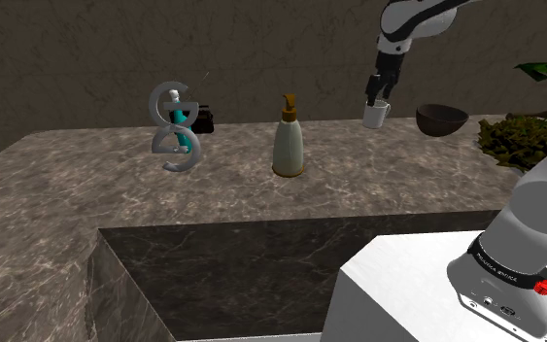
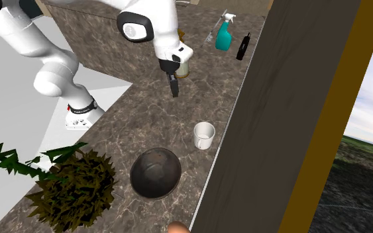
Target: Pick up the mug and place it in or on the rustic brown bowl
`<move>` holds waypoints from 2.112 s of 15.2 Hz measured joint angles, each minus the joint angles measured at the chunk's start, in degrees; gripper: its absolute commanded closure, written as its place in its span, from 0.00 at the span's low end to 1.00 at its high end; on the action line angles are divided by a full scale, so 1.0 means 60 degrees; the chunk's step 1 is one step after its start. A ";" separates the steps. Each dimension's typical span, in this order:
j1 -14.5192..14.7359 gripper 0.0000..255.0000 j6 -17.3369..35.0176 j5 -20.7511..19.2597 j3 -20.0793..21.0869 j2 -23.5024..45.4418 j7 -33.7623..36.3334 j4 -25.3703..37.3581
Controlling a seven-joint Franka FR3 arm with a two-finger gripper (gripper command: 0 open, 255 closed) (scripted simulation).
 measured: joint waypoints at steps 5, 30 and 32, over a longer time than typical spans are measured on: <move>-0.0279 0.00 0.0390 0.0339 -0.0400 0.1574 -0.0632 0.1183; -0.1141 1.00 0.1306 0.1435 -0.0655 0.5206 -0.1803 0.3800; -0.1141 1.00 0.1306 0.1435 -0.0655 0.5206 -0.1803 0.3800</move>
